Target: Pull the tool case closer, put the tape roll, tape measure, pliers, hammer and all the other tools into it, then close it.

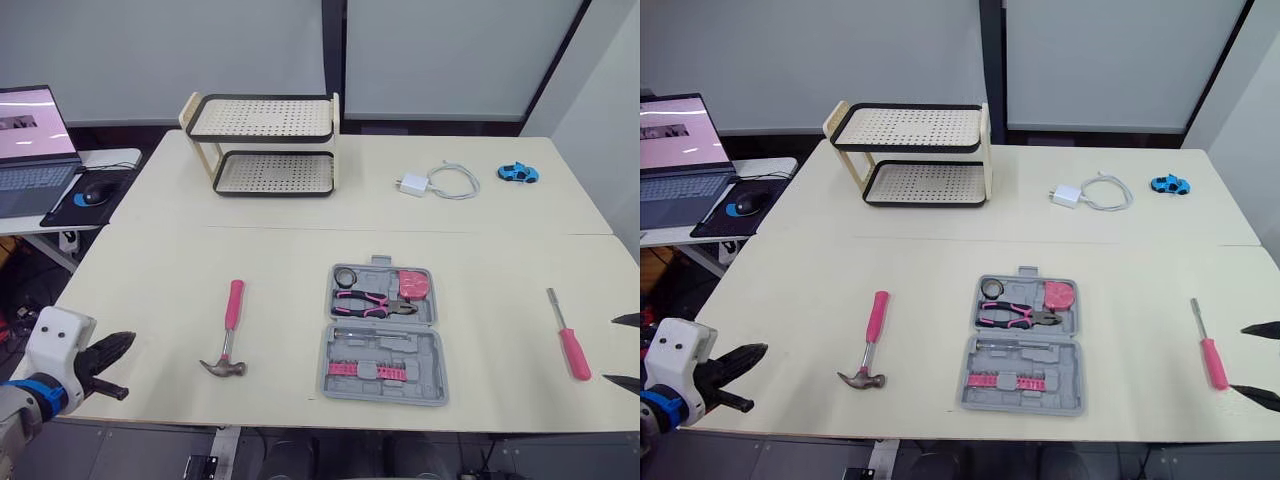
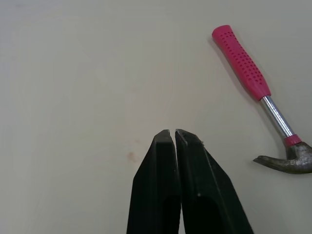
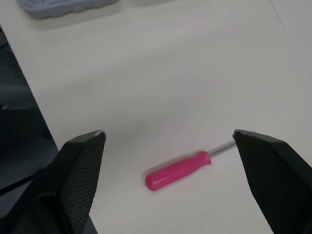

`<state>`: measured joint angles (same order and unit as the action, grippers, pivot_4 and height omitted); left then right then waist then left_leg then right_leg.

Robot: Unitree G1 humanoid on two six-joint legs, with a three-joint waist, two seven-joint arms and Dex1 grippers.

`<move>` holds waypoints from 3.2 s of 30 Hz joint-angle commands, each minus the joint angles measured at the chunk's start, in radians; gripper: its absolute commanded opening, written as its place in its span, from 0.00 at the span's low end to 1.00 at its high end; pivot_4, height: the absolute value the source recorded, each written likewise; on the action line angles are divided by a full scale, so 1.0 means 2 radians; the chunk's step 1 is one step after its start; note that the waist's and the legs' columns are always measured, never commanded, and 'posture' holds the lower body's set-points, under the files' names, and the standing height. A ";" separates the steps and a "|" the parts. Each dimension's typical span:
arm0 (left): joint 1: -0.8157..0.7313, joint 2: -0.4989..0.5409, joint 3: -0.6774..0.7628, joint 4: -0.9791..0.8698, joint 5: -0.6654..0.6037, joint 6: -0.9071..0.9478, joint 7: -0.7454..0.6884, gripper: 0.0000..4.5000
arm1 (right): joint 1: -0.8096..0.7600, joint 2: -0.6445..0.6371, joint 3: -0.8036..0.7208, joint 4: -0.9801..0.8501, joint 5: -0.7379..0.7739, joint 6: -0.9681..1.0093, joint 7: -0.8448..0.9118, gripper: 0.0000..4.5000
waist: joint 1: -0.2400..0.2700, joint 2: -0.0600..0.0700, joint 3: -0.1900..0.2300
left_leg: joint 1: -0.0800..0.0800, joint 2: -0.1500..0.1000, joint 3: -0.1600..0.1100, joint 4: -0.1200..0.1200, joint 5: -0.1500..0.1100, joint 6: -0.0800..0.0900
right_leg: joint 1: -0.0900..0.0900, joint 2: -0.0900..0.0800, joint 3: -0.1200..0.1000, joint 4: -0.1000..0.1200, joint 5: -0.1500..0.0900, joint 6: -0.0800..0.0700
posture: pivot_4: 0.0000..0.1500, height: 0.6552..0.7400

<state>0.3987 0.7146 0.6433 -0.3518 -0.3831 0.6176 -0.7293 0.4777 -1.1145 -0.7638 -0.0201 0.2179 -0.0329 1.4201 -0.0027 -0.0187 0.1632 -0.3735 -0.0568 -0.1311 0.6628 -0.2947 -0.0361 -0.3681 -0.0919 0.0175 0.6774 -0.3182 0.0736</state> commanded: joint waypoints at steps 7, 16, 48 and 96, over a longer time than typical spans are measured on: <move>0.025 0.016 0.030 -0.013 -0.018 0.032 -0.008 0.71 | -0.005 -0.013 -0.020 0.017 0.000 -0.008 0.007 1.00 | -0.001 0.000 0.000 | 0.000 0.000 0.000 0.000 0.000 0.000 | 0.000 0.000 0.000 0.000 0.000 0.000 | 1.00 1.00; 0.038 0.013 0.050 0.015 -0.023 0.031 -0.014 0.99 | -0.022 -0.013 -0.007 -0.075 0.047 0.058 0.016 1.00 | -0.001 0.001 0.000 | 0.000 0.000 0.000 0.000 0.000 0.000 | 0.000 0.000 0.000 0.000 0.000 -0.001 | 1.00 1.00; -0.151 -0.215 -0.231 -0.033 0.045 0.144 0.304 0.99 | -0.365 0.006 0.330 -0.279 0.237 0.278 -0.088 1.00 | 0.003 -0.001 0.000 | -0.002 0.000 -0.001 0.001 0.000 0.000 | -0.001 0.000 -0.001 -0.001 0.000 0.000 | 1.00 1.00; -0.157 -0.249 -0.316 -0.096 0.065 0.242 0.312 0.24 | -0.355 -0.014 0.308 -0.297 0.245 0.315 -0.083 1.00 | 0.005 -0.001 0.000 | -0.003 -0.001 -0.001 0.001 0.000 -0.001 | -0.002 0.000 -0.001 -0.001 0.000 0.000 | 1.00 1.00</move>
<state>0.0814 0.2184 0.0080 -0.5419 -0.2496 1.1007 -0.1005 -0.2267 -1.1288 -0.1094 -0.5864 0.6907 0.5989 1.2559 0.0081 -0.0198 0.1630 -0.3788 -0.0579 -0.1333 0.6644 -0.2942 -0.0371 -0.3716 -0.0918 0.0154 0.6759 -0.3179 0.0737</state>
